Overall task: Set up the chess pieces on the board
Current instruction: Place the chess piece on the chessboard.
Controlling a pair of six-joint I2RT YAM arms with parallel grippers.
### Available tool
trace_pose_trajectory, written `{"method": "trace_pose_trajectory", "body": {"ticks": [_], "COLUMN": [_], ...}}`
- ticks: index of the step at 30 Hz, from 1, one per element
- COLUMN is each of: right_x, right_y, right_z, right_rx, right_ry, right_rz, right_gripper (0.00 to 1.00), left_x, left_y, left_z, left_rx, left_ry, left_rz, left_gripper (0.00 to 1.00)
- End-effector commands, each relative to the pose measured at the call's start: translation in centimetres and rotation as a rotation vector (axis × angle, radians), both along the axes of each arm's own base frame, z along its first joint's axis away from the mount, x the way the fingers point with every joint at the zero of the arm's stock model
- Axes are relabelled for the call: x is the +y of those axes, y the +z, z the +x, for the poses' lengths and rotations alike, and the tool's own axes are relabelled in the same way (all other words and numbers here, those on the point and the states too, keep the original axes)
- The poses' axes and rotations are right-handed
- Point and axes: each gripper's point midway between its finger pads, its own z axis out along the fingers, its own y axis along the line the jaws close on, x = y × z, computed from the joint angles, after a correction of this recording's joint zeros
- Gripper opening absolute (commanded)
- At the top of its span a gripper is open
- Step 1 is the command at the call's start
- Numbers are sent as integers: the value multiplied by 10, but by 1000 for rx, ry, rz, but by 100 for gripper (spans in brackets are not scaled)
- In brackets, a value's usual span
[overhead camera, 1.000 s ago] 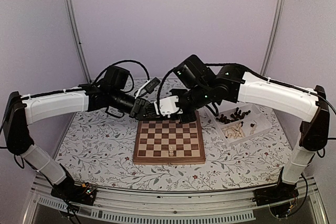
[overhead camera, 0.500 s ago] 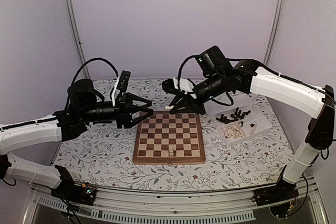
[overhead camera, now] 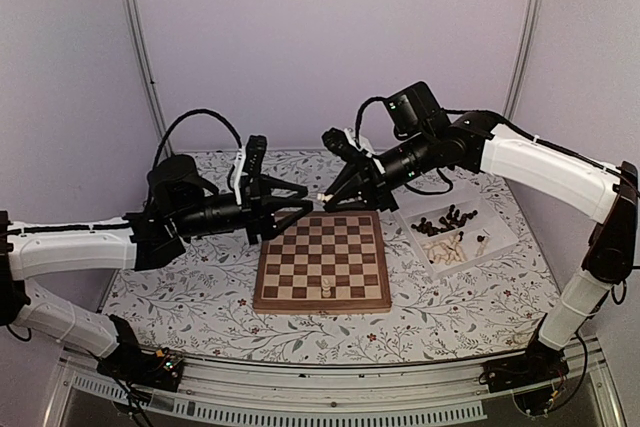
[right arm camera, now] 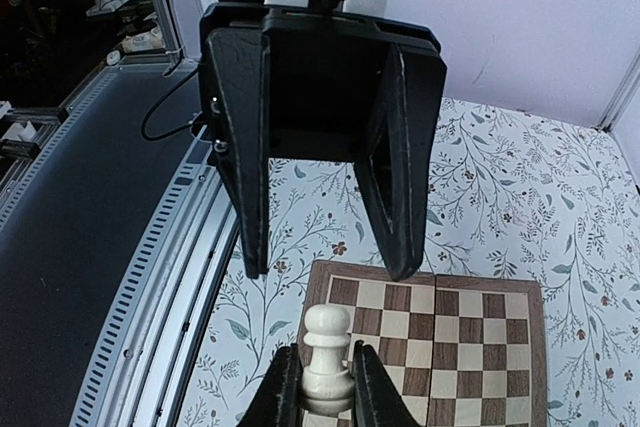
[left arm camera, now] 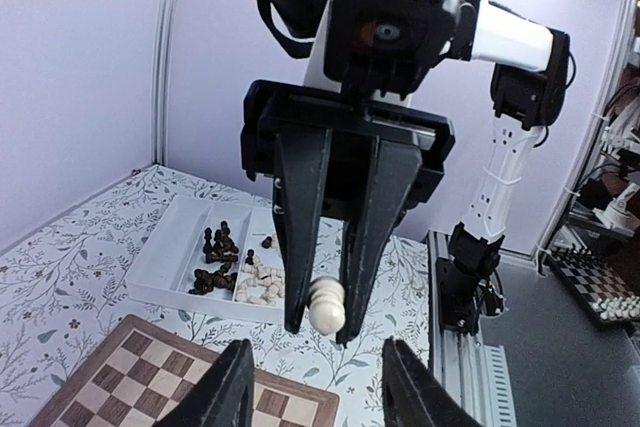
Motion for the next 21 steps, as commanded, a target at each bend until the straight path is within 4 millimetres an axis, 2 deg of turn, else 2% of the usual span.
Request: {"method": "trace_pose_trajectory", "body": {"ticks": [1, 11, 17, 21], "right_x": [-2, -2, -2, -2], "right_y": [13, 11, 13, 13], "right_z": [-9, -7, -6, -5], "right_rx": [9, 4, -1, 2], "right_ry": [24, 18, 8, 5], "right_rz": [39, 33, 33, 34], "right_gripper": [12, 12, 12, 12], "left_x": [-10, -27, -30, -31], "left_y": [21, 20, 14, 11], "left_z": [-1, -1, -1, 1], "left_rx": [-45, -36, -22, -10], "left_ry": [-17, -82, -93, -92], "left_rz": [-39, -34, -19, -12], "left_gripper": [43, 28, 25, 17]}}
